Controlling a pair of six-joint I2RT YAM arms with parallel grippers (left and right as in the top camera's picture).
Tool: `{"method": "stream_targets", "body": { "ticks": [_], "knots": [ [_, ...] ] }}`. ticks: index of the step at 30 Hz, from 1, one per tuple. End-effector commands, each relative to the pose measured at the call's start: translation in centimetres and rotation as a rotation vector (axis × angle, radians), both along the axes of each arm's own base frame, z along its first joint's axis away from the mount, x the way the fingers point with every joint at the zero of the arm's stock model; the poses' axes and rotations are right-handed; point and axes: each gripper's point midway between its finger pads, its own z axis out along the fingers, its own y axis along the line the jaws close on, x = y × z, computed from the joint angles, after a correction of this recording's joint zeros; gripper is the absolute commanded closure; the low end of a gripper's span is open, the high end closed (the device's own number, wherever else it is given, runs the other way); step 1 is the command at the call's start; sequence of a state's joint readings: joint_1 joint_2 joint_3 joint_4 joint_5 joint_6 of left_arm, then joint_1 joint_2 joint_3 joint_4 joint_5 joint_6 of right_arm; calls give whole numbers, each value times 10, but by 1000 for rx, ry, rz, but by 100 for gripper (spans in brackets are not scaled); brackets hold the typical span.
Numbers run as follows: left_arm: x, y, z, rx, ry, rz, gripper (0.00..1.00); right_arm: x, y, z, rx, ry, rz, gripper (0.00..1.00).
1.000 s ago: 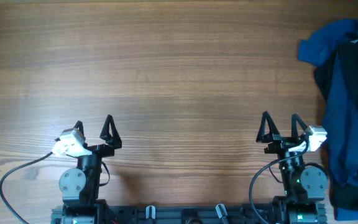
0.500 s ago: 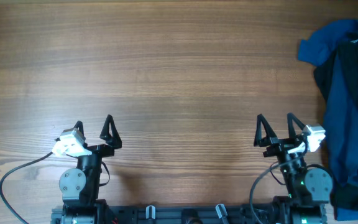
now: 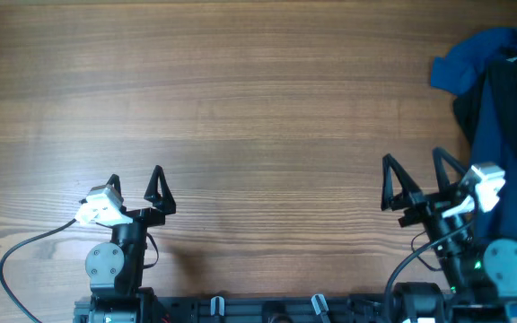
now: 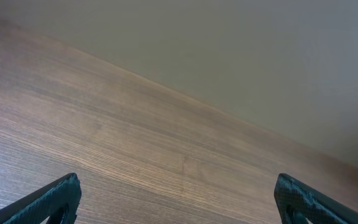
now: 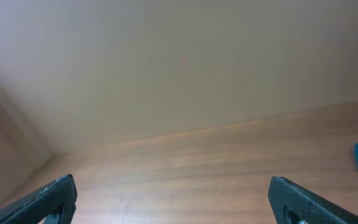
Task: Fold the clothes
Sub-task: 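Open the right gripper and reach it toward the clothes pile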
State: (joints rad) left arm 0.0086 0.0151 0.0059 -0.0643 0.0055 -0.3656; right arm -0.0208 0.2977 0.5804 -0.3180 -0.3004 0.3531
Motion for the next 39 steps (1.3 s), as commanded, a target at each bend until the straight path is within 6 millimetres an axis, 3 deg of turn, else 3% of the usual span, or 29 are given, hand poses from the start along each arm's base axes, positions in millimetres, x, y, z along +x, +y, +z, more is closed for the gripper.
{"method": "stream_targets", "body": {
  "ticks": [1, 9, 16, 22, 26, 31, 34, 37, 39],
  "knots": [
    [0, 1, -3, -5, 11, 2, 0, 5, 12, 17, -16, 52, 76, 0],
    [0, 1, -3, -5, 11, 2, 0, 25, 14, 32, -93, 159, 108, 0],
    [0, 1, -3, -5, 11, 2, 0, 37, 13, 34, -194, 259, 132, 0],
    [0, 1, -3, -5, 11, 2, 0, 57, 11, 71, -209, 244, 123, 0],
    [0, 1, -3, -5, 11, 2, 0, 74, 6, 83, -214, 275, 95, 0],
    [0, 1, -3, -5, 11, 2, 0, 102, -11, 79, -238, 369, 9, 0],
    [0, 1, -3, -5, 11, 2, 0, 121, -12, 78, -238, 372, 5, 0],
    [0, 1, -3, -5, 11, 2, 0, 138, -32, 73, -286, 375, -100, 0],
    [0, 1, -3, -5, 11, 2, 0, 147, -34, 70, -350, 362, -95, 0]
  ]
}}
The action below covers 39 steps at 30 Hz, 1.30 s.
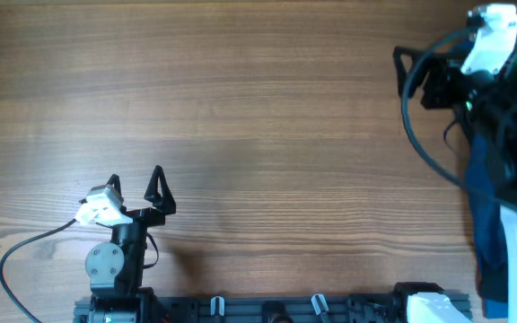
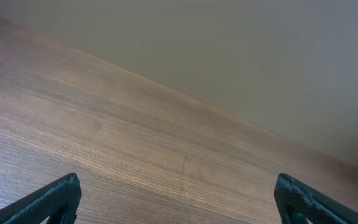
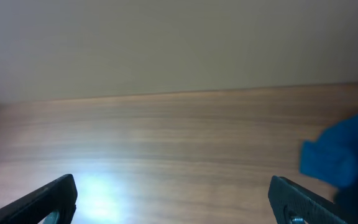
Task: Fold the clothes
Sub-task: 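Open the right gripper and reach it toward the clothes pile, then lower the right gripper onto the light-blue jeans and grasp them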
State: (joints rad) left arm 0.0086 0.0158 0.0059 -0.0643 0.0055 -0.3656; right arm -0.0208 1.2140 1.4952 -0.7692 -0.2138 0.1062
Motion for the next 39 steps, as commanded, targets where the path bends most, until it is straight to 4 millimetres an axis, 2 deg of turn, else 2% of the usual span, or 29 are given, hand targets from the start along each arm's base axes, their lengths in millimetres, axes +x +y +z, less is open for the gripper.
{"method": "stream_targets", "body": {
  "ticks": [1, 4, 8, 13, 15, 22, 33, 39],
  "knots": [
    [0, 1, -3, -5, 11, 2, 0, 14, -17, 6, -123, -41, -45, 0],
    [0, 1, -3, -5, 11, 2, 0, 25, -29, -1, -200, -34, -80, 4],
    [0, 1, -3, -5, 11, 2, 0, 41, -39, -25, -267, 28, -99, 6],
    [0, 1, -3, -5, 11, 2, 0, 73, -48, -59, -318, 92, -119, 6],
    [0, 1, -3, -5, 11, 2, 0, 85, -56, -79, -344, 137, -150, 6],
    [0, 1, -3, -5, 11, 2, 0, 99, -96, -126, -471, 271, -282, 3],
    [0, 1, -3, -5, 11, 2, 0, 87, -150, -132, -441, 318, -409, 3],
    [0, 1, -3, -5, 11, 2, 0, 80, -171, -133, -420, 332, -452, 2]
  ]
}}
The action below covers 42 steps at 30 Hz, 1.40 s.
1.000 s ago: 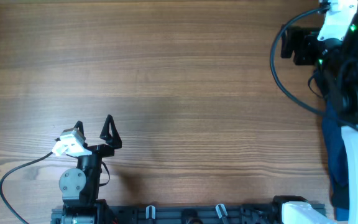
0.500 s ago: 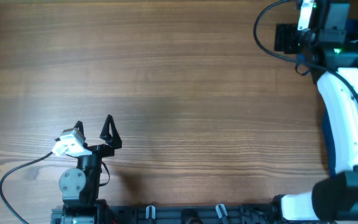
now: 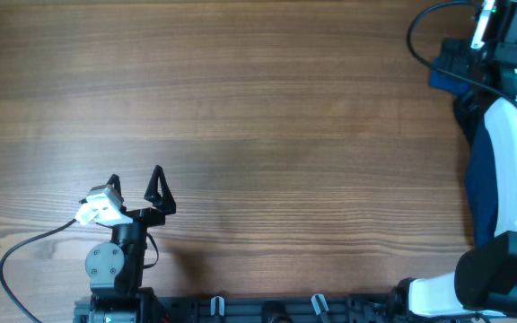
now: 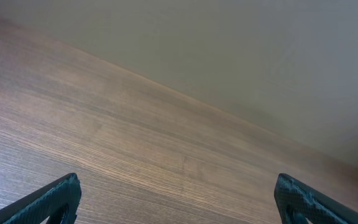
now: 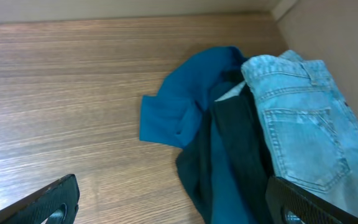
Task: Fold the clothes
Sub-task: 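Lower the right gripper onto the light-blue jeans and grasp them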
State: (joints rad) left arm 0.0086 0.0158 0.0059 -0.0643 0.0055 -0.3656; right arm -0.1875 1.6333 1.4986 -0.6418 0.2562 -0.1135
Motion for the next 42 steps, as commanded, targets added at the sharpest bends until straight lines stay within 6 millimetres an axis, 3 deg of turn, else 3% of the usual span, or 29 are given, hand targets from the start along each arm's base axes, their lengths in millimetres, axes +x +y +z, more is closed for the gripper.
{"method": "stream_targets", "body": {
  "ticks": [1, 5, 10, 14, 17, 18, 19, 20, 25, 30, 34, 40, 42],
  "knots": [
    [0, 1, -3, -5, 11, 2, 0, -3, -16, 4, 3, -10, -46, 2],
    [0, 1, -3, -5, 11, 2, 0, -6, -22, 1, 66, -18, -53, 5],
    [0, 1, -3, -5, 11, 2, 0, -13, -43, 1, 74, -24, -110, 12],
    [0, 1, -3, -5, 11, 2, 0, -17, -54, 1, 64, -21, -124, 41],
    [0, 1, -3, -5, 11, 2, 0, -19, -57, 1, 60, -22, -129, 51],
    [0, 1, -3, -5, 11, 2, 0, -18, -57, 2, 50, -18, -118, 46],
    [0, 1, -3, -5, 11, 2, 0, -18, -57, 2, 46, -16, -113, 27],
    [0, 1, -3, -5, 11, 2, 0, -19, -57, 2, 47, -14, -114, 13],
    [0, 1, -3, -5, 11, 2, 0, -25, -55, -3, 56, 16, -116, 0],
    [0, 1, -3, -5, 11, 2, 0, -16, -62, 8, -12, -12, -68, 1],
    [0, 1, -3, -5, 11, 2, 0, -18, -83, 15, -26, -49, -104, 3],
    [0, 1, -3, -5, 11, 2, 0, -22, -116, 15, -52, -70, -130, 23],
    [0, 1, -3, -5, 11, 2, 0, -21, -126, 11, -48, -75, -147, 23]
  ]
}}
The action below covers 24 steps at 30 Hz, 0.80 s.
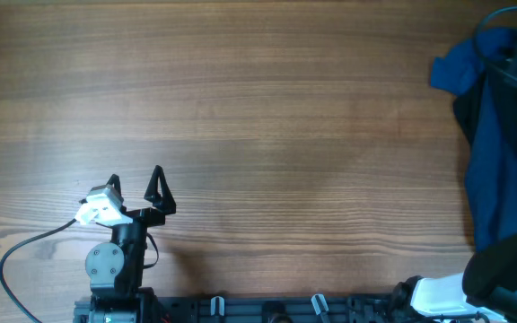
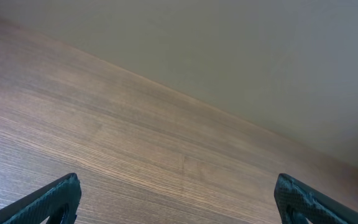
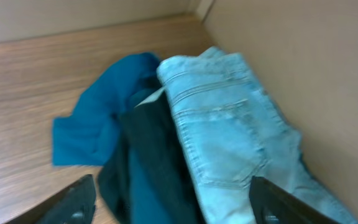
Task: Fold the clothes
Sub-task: 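Lower the right gripper onto the light-blue jeans and grasp them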
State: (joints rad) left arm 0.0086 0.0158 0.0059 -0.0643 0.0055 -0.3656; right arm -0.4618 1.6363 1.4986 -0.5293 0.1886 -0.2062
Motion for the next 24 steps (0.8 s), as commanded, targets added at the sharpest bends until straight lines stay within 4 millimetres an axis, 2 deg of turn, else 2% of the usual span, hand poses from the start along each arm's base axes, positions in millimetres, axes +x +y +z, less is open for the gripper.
{"method": "stream_targets", "body": {
  "ticks": [1, 6, 7, 11, 16, 24],
  "knots": [
    [0, 1, -3, -5, 11, 2, 0, 8, -16, -9, 4, 0, 12, 24],
    [0, 1, -3, -5, 11, 2, 0, 20, -34, -39, -5, 29, -11, 23],
    [0, 1, -3, -5, 11, 2, 0, 20, -44, -43, -30, 37, -57, 23],
    [0, 1, -3, -5, 11, 2, 0, 20, -67, -41, -96, 11, -164, 23],
    [0, 1, -3, -5, 11, 2, 0, 29, -57, -49, -46, -1, -103, 29],
    [0, 1, -3, -5, 11, 2, 0, 35, -40, -56, 15, 4, -30, 27]
  ]
}}
